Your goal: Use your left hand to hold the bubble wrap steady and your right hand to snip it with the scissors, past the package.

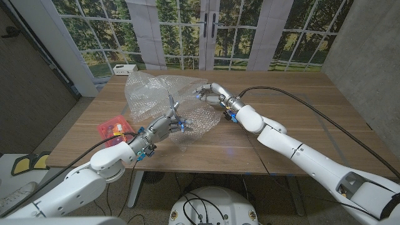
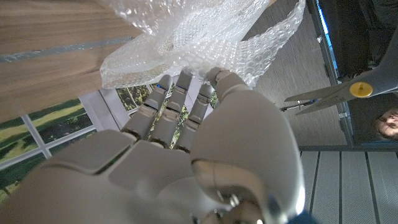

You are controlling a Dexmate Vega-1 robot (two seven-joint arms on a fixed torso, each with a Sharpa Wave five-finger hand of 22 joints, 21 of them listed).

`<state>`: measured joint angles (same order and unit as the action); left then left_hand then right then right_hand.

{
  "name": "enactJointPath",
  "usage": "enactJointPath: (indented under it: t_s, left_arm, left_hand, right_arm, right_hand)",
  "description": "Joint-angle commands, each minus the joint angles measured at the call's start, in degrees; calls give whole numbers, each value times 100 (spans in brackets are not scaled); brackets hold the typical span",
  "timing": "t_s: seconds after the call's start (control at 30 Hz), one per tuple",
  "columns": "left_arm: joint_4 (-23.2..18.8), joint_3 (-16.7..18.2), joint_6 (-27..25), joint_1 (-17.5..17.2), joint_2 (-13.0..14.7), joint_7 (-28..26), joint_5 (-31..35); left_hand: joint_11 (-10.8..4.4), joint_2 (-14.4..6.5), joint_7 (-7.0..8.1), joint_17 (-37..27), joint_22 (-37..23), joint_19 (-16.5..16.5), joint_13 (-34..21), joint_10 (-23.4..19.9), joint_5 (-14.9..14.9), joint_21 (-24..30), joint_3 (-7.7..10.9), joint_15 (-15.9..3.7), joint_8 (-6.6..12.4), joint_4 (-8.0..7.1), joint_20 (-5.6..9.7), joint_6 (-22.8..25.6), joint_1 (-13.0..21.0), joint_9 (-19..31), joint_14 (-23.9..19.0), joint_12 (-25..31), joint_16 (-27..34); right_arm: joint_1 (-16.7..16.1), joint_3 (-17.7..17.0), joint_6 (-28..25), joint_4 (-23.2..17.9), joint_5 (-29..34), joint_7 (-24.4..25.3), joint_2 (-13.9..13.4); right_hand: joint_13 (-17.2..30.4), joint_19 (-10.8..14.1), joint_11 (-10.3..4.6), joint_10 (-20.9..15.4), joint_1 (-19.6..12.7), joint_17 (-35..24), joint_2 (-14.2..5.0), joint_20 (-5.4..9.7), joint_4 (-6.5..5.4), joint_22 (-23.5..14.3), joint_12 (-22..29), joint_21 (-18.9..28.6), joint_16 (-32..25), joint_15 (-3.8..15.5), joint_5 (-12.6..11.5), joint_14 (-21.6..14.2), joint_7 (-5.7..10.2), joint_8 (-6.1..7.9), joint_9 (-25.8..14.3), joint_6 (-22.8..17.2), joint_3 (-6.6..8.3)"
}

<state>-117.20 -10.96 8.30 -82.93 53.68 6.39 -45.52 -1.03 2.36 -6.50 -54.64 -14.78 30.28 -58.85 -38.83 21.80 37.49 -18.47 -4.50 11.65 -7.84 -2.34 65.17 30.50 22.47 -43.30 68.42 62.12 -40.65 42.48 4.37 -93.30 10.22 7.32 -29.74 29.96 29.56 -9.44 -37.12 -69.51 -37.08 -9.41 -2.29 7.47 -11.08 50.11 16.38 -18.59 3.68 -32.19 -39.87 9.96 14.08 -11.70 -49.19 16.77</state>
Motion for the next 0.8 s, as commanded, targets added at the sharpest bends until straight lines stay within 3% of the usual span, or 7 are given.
enactJointPath:
  t_s: [0.03, 0.2, 0.27, 0.4, 0.47, 0.57, 0.8]
  left_arm:
    - [12, 0, 110, -41, -25, 21, 16]
    - [17, 7, 132, -53, -26, 24, 20]
    - [22, 6, 147, -57, -35, 29, 18]
    - [26, -2, 157, -58, -48, 23, 25]
    - [23, 3, 161, -68, -48, 18, 22]
    - [16, 13, 165, -85, -48, 2, 21]
    - [11, 13, 168, -81, -62, -22, 35]
  left_hand:
    - [-307, -31, -322, 5, -9, 25, 25, -347, -1, 13, -45, -40, 37, -15, -14, -92, 11, 12, -39, 23, 23]
    - [-295, -37, -324, 3, -11, 30, -39, -337, -2, 16, -43, -39, 34, -15, -15, -91, 11, 10, -30, 63, 27]
    - [-294, -38, -324, 5, -10, 33, -42, -332, -3, 17, -43, -35, 36, -15, -15, -93, 10, 14, -36, 63, 30]
    - [-308, -47, -331, 11, -6, 37, -31, -335, -4, 15, -40, -42, 27, -17, -15, -82, 7, -8, -43, 58, 33]
    - [-318, -51, -332, -1, -8, 39, -25, -339, -6, 17, -40, -35, 29, -20, -13, -76, 2, -8, -34, 57, 39]
    - [-293, -63, -328, -10, -16, 35, 26, -355, -7, 20, -38, -42, 35, -25, -15, -74, -7, 1, -22, 32, 43]
    - [-293, -71, -332, -10, -9, 43, -3, -326, -13, 19, -41, -44, 32, -26, -12, -80, -17, 0, -33, 44, 56]
  right_arm:
    - [39, 167, -296, -381, 627, -23, -161]
    - [19, 255, -697, -657, 1107, 51, -205]
    - [6, 279, -749, -704, 1234, 97, -211]
    - [10, 280, -759, -690, 1225, 44, -190]
    - [-2, 269, -726, -662, 1222, 90, -169]
    - [-52, 242, -760, -657, 1256, 231, -116]
    - [-141, 217, -790, -642, 1372, 528, -36]
  right_hand:
    - [1536, 589, 6, 312, -55, -317, -142, 24, 5, -45, 262, 289, -107, 992, -175, -272, -65, -139, -55, -103, 146]
    - [1898, 813, 68, 528, -59, -524, -129, 130, 8, -71, 509, 456, -129, 986, -410, -472, -203, -201, -101, -133, 266]
    - [2062, 859, 95, 554, -57, -590, -90, 196, 38, -80, 629, 513, -112, 984, -552, -537, -336, -179, -154, -192, 331]
    - [2583, 1237, 166, 554, 53, -780, -26, 488, 69, -100, 951, 827, -14, 978, -1104, -791, -524, -120, -381, -271, 615]
    - [2819, 1415, 190, 576, 112, -888, -2, 553, 80, -113, 1070, 986, -17, 981, -1305, -955, -583, -90, -497, -282, 706]
    - [3110, 1568, 217, 564, 172, -1041, 38, 617, 114, -135, 1203, 1190, -24, 981, -1562, -1180, -678, -28, -654, -367, 836]
    - [3284, 1707, 233, 362, 276, -1190, 101, 674, 131, -146, 1322, 1413, -25, 980, -1858, -1442, -776, 50, -812, -521, 982]
